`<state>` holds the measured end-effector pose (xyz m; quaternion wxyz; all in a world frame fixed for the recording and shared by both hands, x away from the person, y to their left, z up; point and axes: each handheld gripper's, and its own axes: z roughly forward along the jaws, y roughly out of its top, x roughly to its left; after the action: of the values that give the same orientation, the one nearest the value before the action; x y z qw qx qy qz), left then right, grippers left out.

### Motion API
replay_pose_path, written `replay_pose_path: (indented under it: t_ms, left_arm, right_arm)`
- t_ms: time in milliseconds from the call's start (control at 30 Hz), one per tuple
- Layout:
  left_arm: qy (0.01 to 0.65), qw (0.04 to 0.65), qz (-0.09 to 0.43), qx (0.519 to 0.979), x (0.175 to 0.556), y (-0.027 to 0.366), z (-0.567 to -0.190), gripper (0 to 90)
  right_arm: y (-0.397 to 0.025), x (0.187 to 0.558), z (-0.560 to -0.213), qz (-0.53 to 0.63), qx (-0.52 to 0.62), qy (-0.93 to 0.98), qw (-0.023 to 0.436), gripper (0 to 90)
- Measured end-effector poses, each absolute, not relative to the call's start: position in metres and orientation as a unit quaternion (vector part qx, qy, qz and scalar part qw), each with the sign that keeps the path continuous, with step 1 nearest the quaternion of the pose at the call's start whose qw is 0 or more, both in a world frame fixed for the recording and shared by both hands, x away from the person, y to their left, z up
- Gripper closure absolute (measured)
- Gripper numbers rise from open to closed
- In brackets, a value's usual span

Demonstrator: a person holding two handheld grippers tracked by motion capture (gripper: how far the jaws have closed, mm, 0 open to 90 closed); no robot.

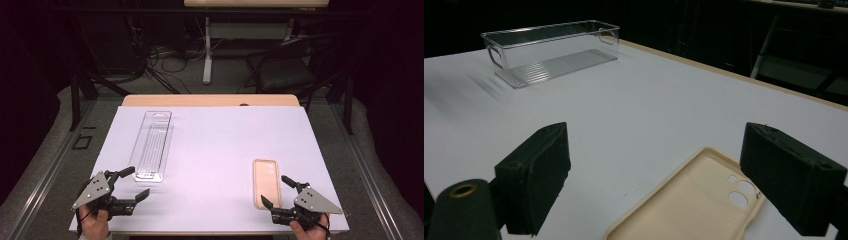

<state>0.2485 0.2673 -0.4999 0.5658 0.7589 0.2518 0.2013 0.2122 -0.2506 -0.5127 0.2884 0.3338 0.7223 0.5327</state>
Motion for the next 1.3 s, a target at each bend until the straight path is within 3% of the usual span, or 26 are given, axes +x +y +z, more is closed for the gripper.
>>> replay_pose_path:
  t_ms: [867, 1300]
  left_arm:
    - [0.261, 0.558, 0.189, 0.765, 0.253, 0.266, -0.502, 14.9]
    - [0.258, 0.52, 0.17, 0.796, 0.255, 0.257, -0.505, 14.9]
  right_arm:
    - [-0.251, 0.216, -0.516, 0.517, 0.34, 0.734, 0.281, 12.3]
    - [-0.242, 0.219, -0.517, 0.485, 0.344, 0.758, 0.268, 12.0]
